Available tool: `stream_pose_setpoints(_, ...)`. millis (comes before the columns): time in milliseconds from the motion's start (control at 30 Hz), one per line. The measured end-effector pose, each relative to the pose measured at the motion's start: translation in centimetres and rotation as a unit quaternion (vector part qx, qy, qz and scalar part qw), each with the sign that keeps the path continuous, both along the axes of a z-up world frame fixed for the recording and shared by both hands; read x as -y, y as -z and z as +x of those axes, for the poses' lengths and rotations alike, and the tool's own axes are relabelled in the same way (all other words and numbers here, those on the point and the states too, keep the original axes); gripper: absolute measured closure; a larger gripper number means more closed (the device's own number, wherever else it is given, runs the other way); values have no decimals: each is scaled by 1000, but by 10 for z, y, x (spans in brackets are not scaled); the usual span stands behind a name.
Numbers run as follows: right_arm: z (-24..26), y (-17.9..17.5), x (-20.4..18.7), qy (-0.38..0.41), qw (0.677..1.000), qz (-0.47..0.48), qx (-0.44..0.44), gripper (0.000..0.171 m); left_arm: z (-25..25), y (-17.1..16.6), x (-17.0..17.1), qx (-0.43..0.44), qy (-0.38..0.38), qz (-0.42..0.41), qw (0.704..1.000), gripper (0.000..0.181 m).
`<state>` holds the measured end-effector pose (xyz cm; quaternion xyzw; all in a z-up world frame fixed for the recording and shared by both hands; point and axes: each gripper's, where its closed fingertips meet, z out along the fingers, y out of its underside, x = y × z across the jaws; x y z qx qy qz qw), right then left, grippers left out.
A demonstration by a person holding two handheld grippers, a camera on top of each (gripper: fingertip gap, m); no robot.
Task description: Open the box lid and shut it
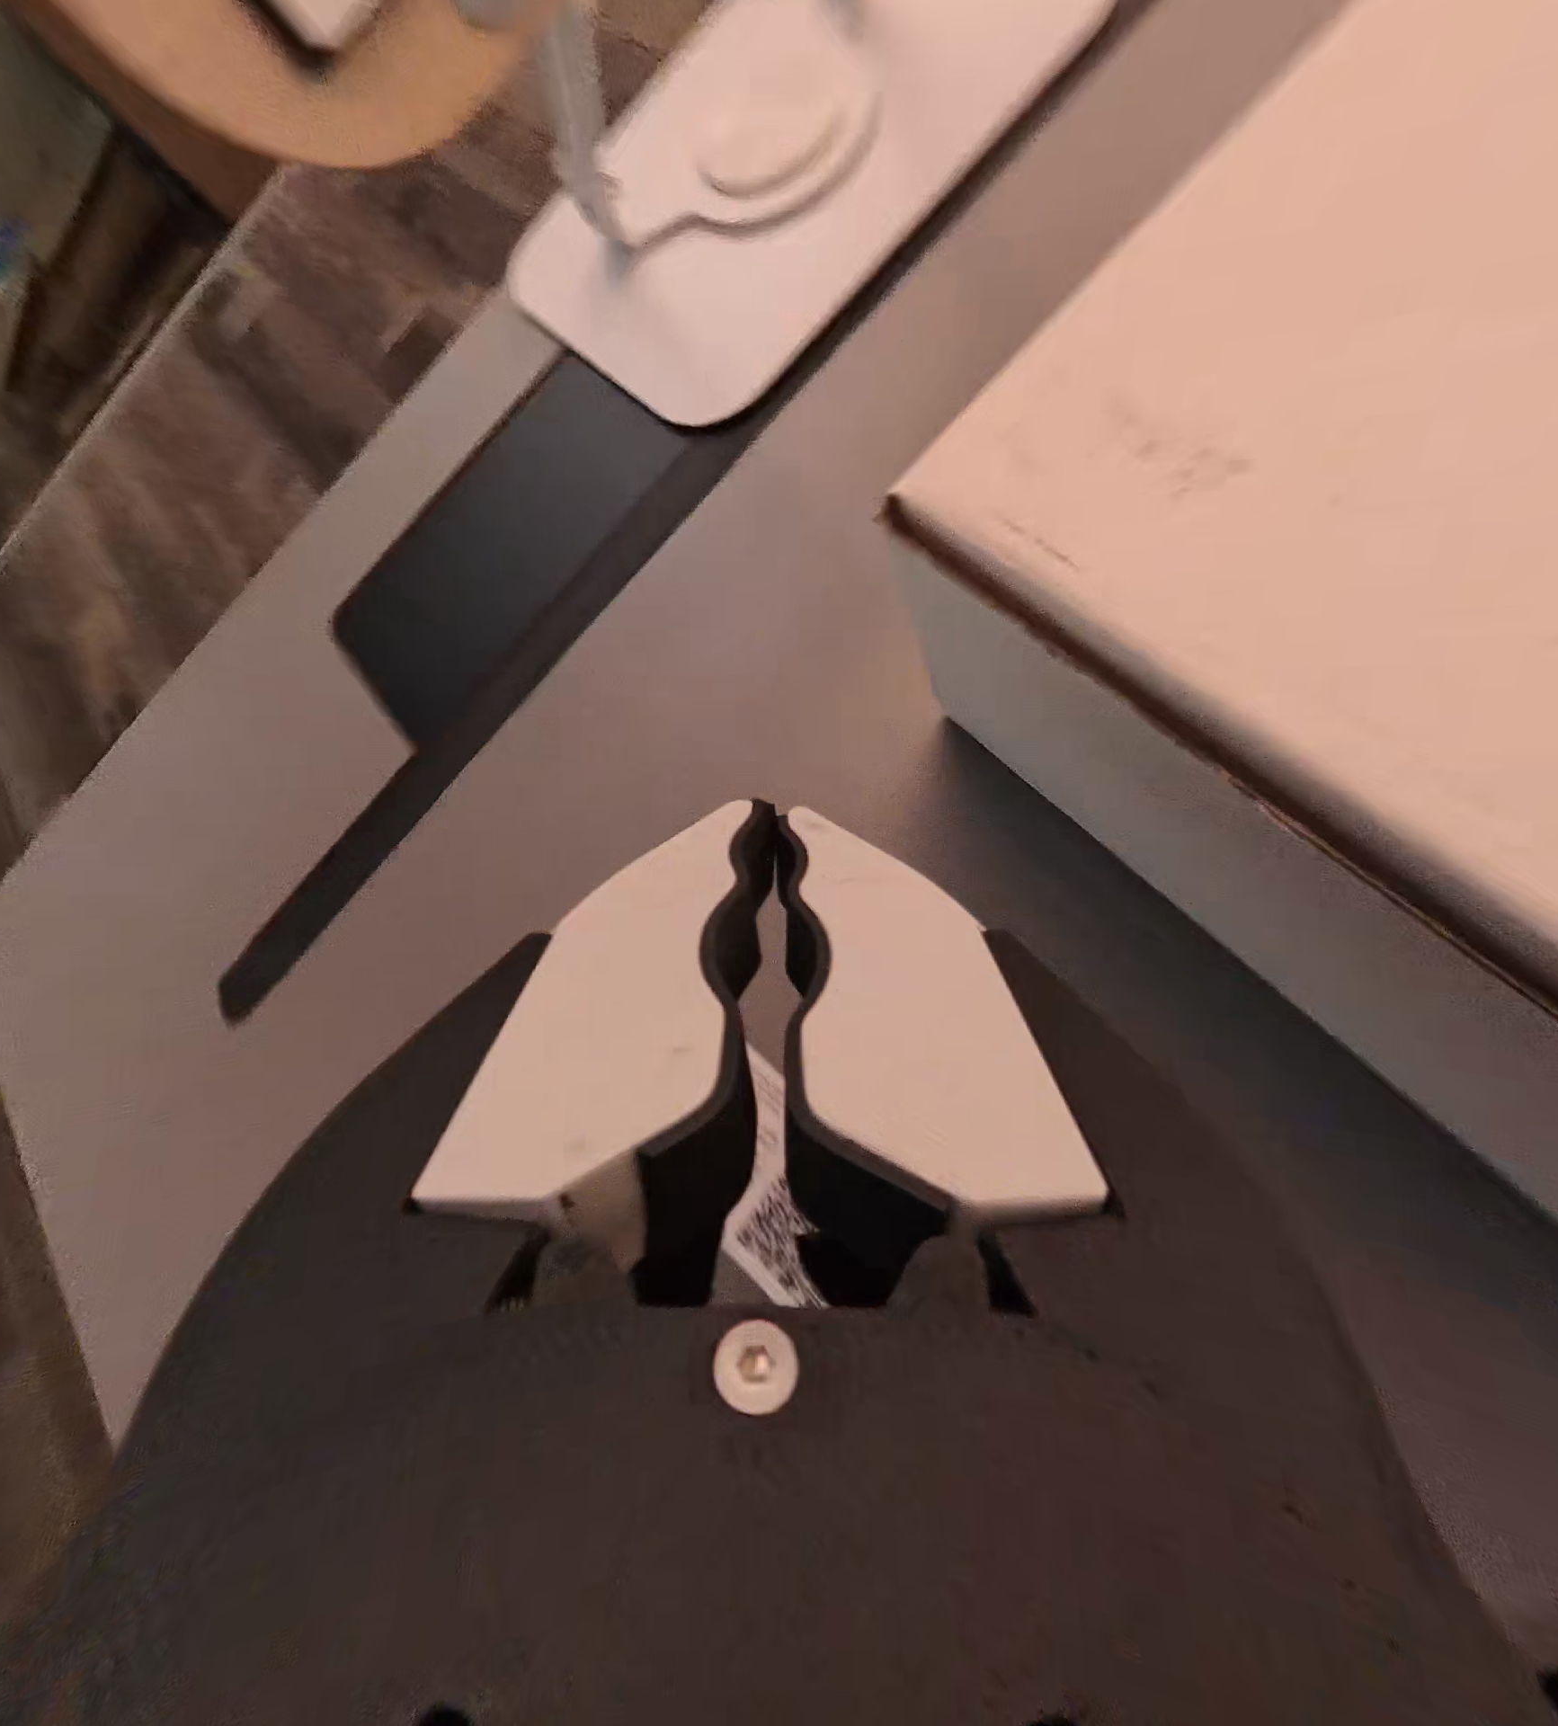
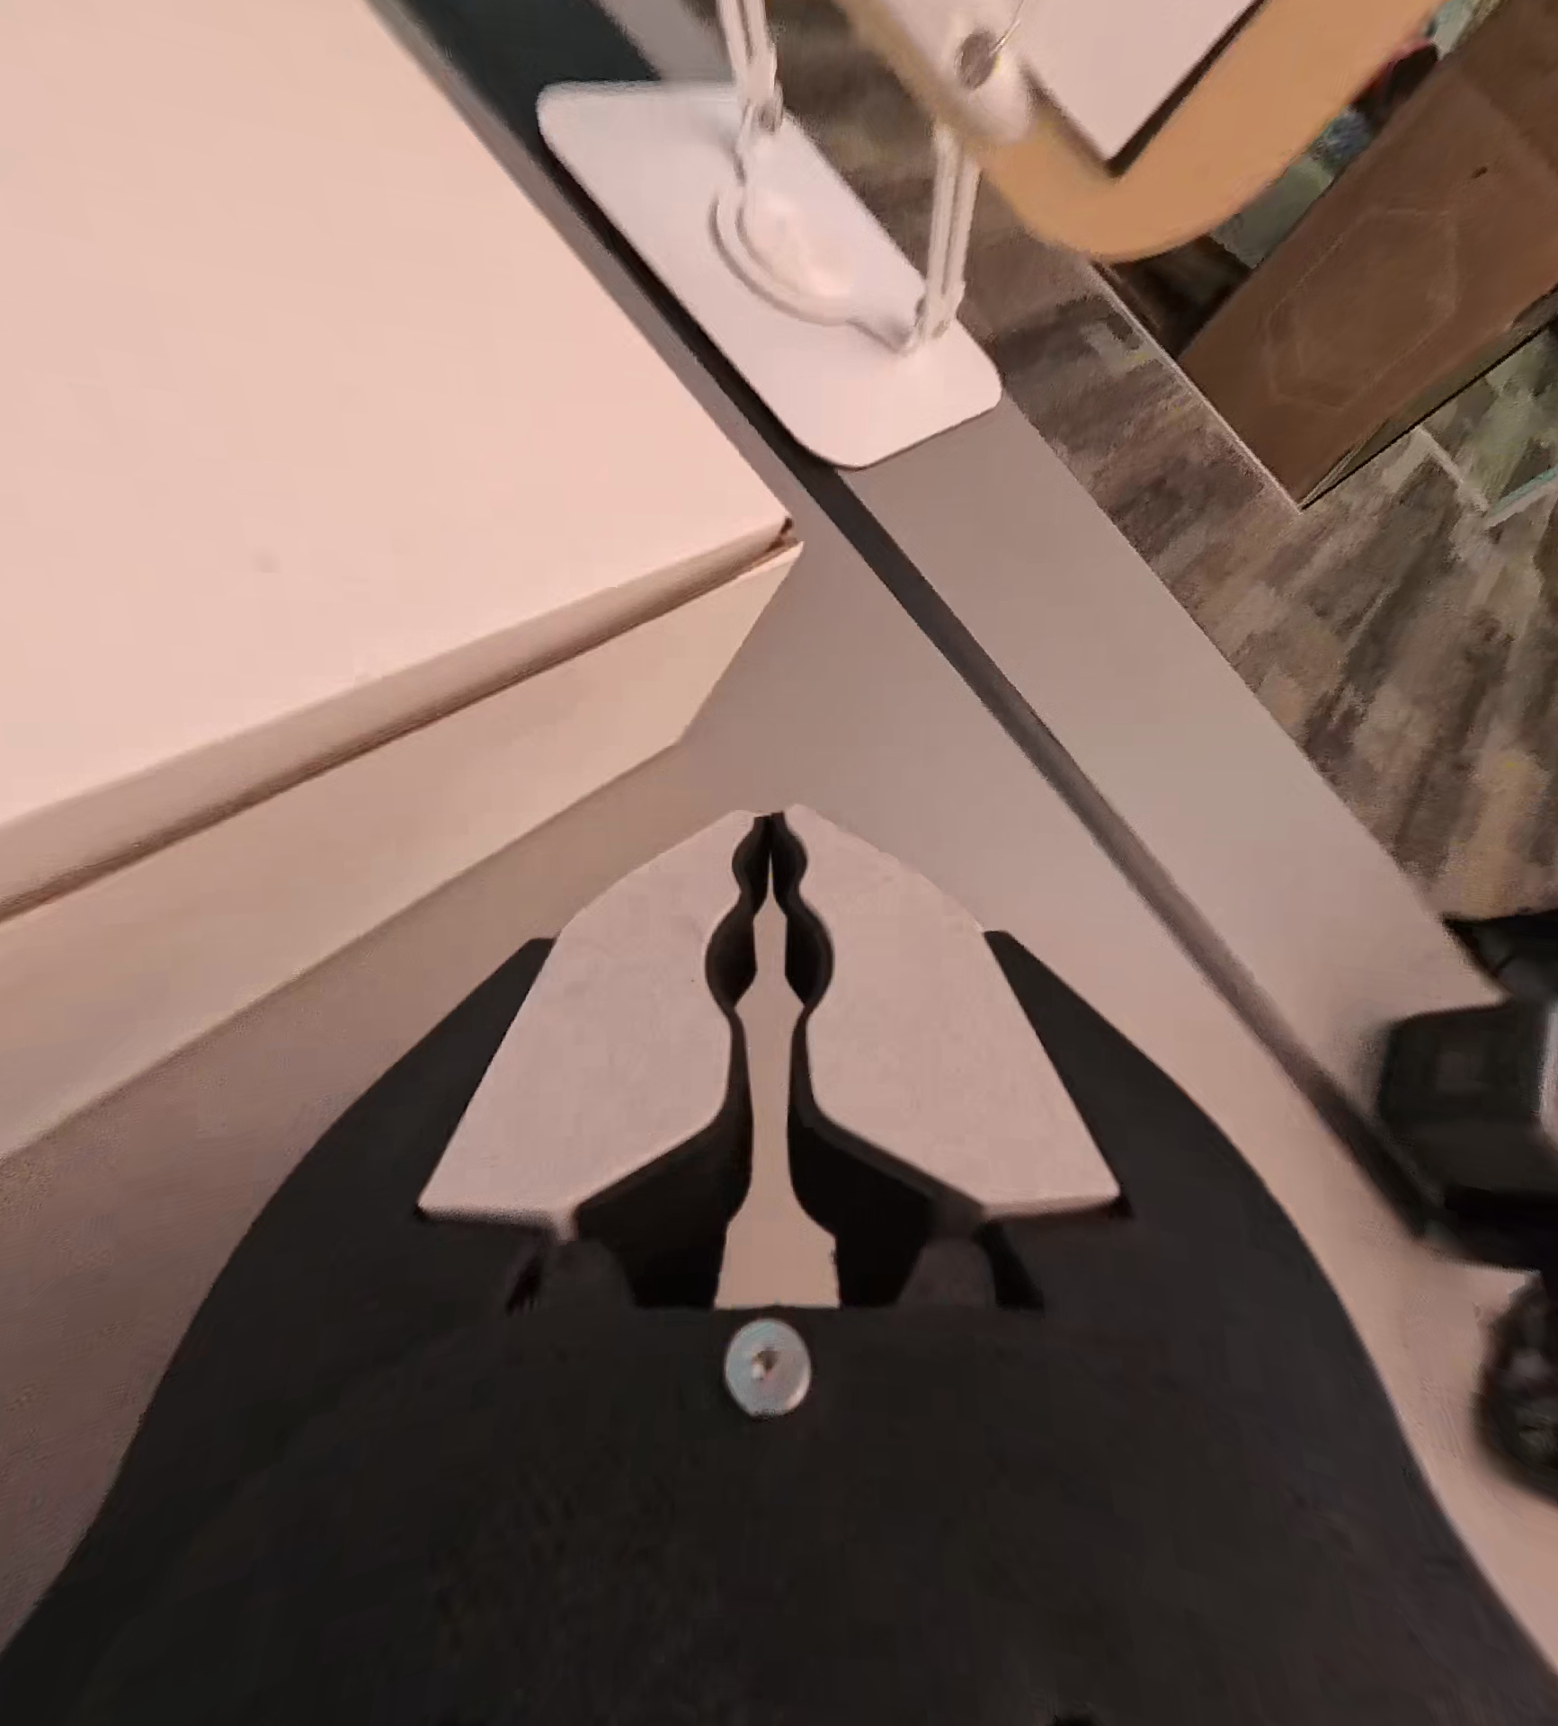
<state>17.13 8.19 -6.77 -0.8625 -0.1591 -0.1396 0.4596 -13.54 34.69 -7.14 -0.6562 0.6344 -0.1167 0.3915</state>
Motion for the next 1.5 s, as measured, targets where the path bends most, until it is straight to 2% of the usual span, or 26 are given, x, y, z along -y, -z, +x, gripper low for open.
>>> stream_pose_setpoints(33, 4, 7, -11, -11, 999, -23, 31, 171, 10, 9, -1, -27, 25, 4, 999, 181)
stream_pose_setpoints(133, 9, 23, -34, -45, 992, -88, 77, 170, 30, 22, -8, -86, 72, 36, 993, 181)
stream_pose_setpoints(367, 11, 22, -52, -104, 977, -145, 114, 170, 56, 27, -3, -181, 200, 128, 954, 181)
stream_pose_setpoints(600, 2, 27, -57, -141, 962, -178, 151, 170, 63, 26, 4, -254, 271, 134, 919, 181)
stream_pose_setpoints(800, 2, 29, -57, -119, 966, -192, 125, 171, 68, 29, 6, -229, 247, 67, 939, 181)
stream_pose_setpoints(1033, 6, 22, -47, -74, 986, -127, 77, 171, 57, 17, 12, -136, 209, 33, 968, 181)
stream_pose_setpoints(1200, -17, 27, 5, -114, 981, -137, 77, 171, 13, 16, 49, -134, 239, -11, 962, 181)
stream_pose_setpoints(1267, -29, 31, 22, -134, 976, -153, 81, 171, 2, 23, 63, -152, 254, 7, 955, 181)
stream_pose_setpoints(1400, -46, 34, 29, -160, 968, -168, 96, 171, 5, 29, 79, -154, 261, 26, 953, 181)
stream_pose_setpoints(1500, -63, 29, 22, -177, 968, -159, 76, 171, 14, 28, 84, -139, 251, 24, 958, 181)
